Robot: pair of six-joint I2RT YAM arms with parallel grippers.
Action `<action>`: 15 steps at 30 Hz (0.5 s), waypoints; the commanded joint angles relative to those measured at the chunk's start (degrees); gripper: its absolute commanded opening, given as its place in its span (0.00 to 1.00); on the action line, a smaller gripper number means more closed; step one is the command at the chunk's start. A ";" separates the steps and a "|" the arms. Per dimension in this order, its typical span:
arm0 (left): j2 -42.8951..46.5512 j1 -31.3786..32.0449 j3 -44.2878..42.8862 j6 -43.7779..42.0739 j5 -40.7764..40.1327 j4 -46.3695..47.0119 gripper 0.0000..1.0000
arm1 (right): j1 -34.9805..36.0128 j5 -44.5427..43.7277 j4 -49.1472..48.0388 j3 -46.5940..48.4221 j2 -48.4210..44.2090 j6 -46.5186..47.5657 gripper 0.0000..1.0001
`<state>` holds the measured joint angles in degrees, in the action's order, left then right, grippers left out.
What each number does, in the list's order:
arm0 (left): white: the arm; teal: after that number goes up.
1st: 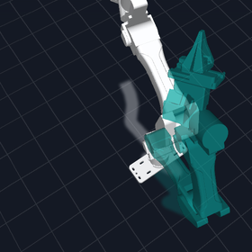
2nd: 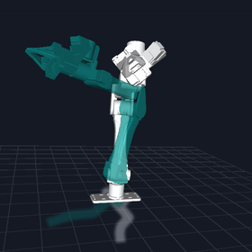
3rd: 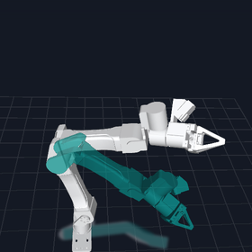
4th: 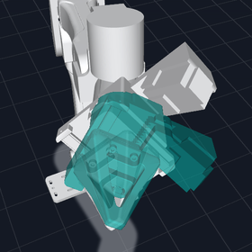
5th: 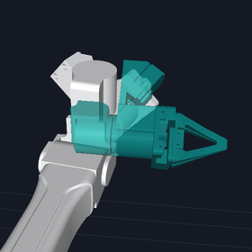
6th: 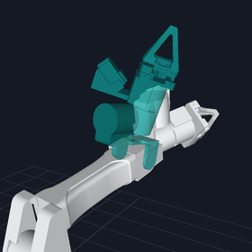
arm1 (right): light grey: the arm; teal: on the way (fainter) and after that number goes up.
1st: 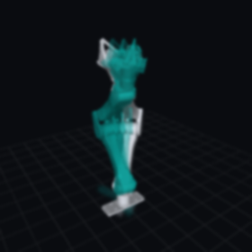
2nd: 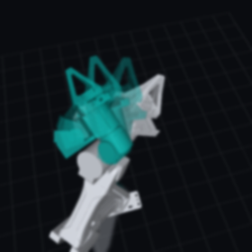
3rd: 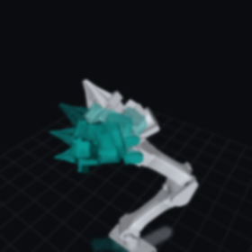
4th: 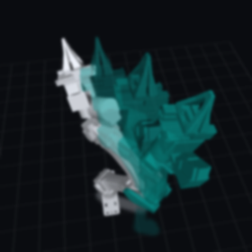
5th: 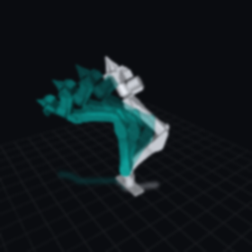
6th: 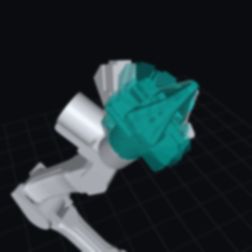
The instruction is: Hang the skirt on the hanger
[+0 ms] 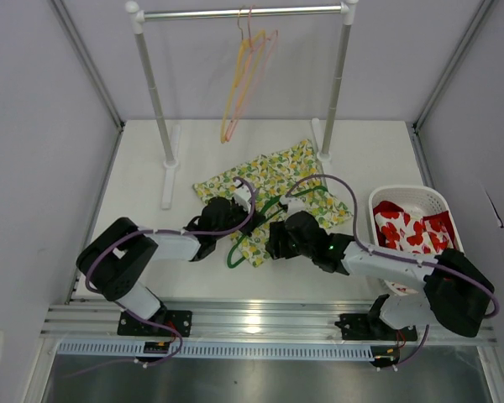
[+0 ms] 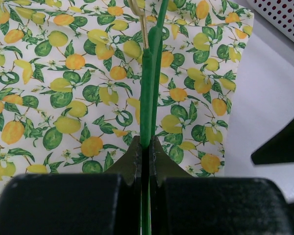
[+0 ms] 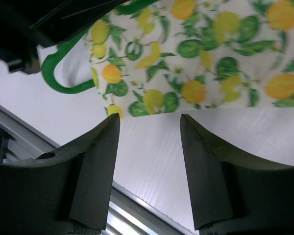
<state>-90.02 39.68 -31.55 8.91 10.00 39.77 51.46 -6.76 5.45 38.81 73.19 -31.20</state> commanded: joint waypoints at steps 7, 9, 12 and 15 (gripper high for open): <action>-4.20 -1.45 -0.44 -2.75 4.85 -6.72 0.00 | 10.67 -12.13 -15.73 2.41 12.94 5.18 0.61; -4.46 -1.54 -0.71 -2.67 5.38 -7.07 0.00 | 12.08 -13.27 -16.26 3.37 15.56 5.71 0.64; -4.64 -1.71 -0.62 -2.58 6.08 -7.16 0.00 | 13.66 -15.46 -15.65 4.69 18.12 5.98 0.66; -4.73 -1.71 -0.79 -2.49 6.44 -7.34 0.00 | 14.71 -16.96 -14.68 6.19 21.02 6.07 0.63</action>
<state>-91.90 37.85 -32.86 9.04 14.37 39.81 64.73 -18.74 -6.74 41.87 92.23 -26.17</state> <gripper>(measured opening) 0.037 0.649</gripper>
